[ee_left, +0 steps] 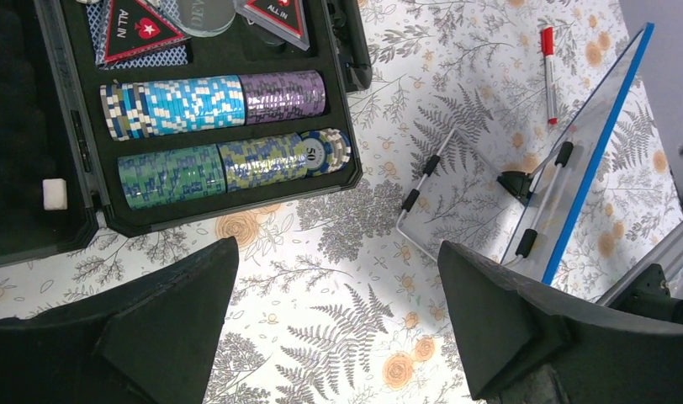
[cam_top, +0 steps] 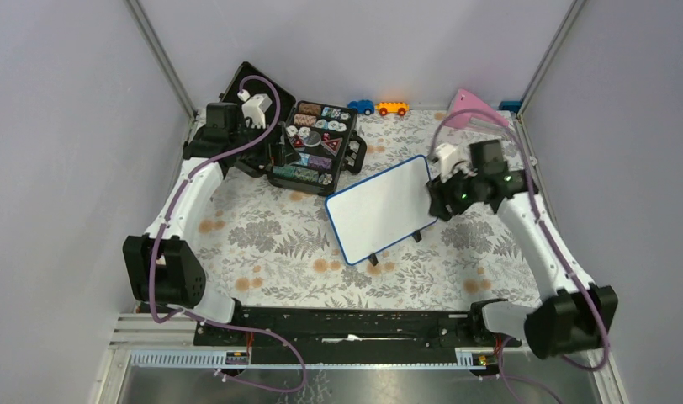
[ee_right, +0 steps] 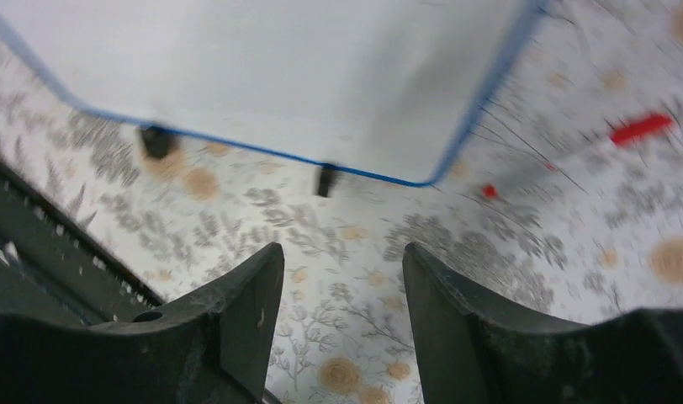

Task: Write a sentence on the whiteboard
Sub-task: Pick up the whiteboard marker from the center of the board.

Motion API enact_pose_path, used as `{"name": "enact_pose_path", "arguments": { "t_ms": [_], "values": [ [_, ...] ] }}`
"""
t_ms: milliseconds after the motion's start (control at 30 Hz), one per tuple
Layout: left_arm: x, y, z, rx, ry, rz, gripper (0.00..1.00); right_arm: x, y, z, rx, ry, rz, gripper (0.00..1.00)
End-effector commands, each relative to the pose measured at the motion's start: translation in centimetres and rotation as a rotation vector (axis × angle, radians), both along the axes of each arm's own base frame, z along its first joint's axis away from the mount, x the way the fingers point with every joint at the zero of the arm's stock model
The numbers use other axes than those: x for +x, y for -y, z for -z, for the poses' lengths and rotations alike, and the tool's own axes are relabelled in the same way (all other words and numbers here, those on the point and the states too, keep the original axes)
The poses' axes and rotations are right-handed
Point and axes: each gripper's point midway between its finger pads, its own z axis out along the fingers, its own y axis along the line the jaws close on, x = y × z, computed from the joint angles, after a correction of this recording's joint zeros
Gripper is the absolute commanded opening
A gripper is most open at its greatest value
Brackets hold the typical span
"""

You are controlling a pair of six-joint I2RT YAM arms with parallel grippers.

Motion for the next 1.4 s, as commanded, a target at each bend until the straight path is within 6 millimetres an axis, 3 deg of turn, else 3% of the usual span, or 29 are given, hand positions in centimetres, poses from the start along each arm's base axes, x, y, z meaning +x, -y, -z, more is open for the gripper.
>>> {"name": "enact_pose_path", "arguments": {
  "t_ms": [0, 133, 300, 500, 633, 733, 933, 1367],
  "values": [
    [0.7, 0.7, -3.1, -0.044, 0.073, 0.024, 0.99, 4.7, 5.7, -1.6, 0.161, -0.083, 0.311, 0.62],
    [0.7, 0.7, -3.4, -0.053, 0.077, 0.016, 0.99, 8.8, 11.0, -1.2, 0.215, -0.089, 0.569, 0.68],
    [0.5, 0.6, -4.2, -0.055, 0.103, 0.003, 0.99, 11.6, 14.4, 2.4, 0.134, -0.101, 0.776, 0.67],
    [0.6, -0.3, -4.9, -0.025, 0.15, -0.047, 0.99, 13.7, 15.2, 4.7, 0.082, -0.053, 0.933, 0.68],
    [0.7, -1.0, -5.3, 0.014, 0.182, -0.068, 0.99, 14.4, 13.6, 6.9, 0.052, -0.092, 0.929, 0.66],
    [0.3, -1.0, -5.3, 0.009, 0.18, -0.066, 0.99, 14.9, 13.8, 9.1, 0.002, -0.125, 0.961, 0.64],
    [0.2, -1.2, -5.5, 0.018, 0.193, -0.078, 0.99, 14.9, 13.1, 11.8, -0.033, -0.199, 0.953, 0.64],
    [0.5, -1.1, -4.4, 0.014, 0.161, -0.073, 0.99, 14.8, 13.3, 15.2, -0.097, -0.252, 0.944, 0.57]
  ]
}}
